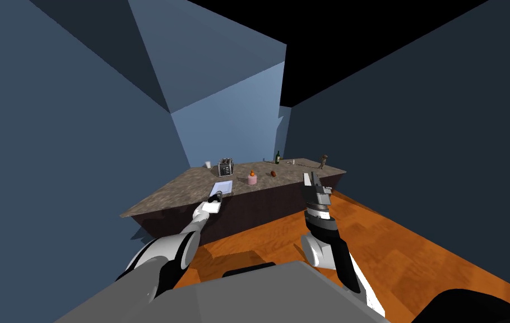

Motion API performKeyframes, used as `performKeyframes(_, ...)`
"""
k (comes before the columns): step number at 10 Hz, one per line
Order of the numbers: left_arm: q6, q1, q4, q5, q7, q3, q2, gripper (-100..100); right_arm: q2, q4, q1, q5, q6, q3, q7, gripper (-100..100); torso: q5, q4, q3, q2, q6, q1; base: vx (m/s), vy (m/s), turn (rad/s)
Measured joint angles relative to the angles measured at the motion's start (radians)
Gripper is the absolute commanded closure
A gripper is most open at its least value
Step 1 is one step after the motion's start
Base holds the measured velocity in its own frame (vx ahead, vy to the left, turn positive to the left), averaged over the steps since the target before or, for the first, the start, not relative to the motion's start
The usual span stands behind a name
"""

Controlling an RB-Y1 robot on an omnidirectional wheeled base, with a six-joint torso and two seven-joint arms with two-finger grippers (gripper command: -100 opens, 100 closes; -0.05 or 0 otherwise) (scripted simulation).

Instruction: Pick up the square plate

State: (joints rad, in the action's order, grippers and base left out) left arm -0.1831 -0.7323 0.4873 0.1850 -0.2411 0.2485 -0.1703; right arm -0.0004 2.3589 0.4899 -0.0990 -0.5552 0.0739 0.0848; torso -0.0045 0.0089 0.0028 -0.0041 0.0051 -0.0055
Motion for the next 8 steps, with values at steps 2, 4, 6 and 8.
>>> performKeyframes(2,-0.041,0.053,0.073,-0.017,0.011,-0.026,0.011,100,0.0,0.0,0.0,0.0,0.0,0.0,0.0,0,0.003,-0.008,-0.005,-0.002,-0.001,0.002,0.025,0.004,-0.011)
performKeyframes(4,-0.043,0.073,0.106,-0.024,0.013,-0.03,0.01,100,0.0,0.0,0.0,0.0,0.0,0.0,0.0,0,0.003,-0.007,-0.004,-0.001,-0.002,0.004,-0.019,-0.004,0.005)
performKeyframes(6,-0.048,0.085,0.137,-0.026,0.014,-0.032,0.013,100,0.0,0.0,0.0,0.0,0.0,0.0,0.0,0,0.001,-0.003,-0.003,-0.002,-0.002,0.005,0.035,0.005,0.027)
performKeyframes(8,-0.063,0.103,0.14,-0.034,0.024,-0.056,0.017,100,0.0,0.0,0.0,0.0,0.0,0.0,0.0,0,0.003,-0.011,-0.01,-0.009,-0.004,0.007,0.07,0.009,0.022)
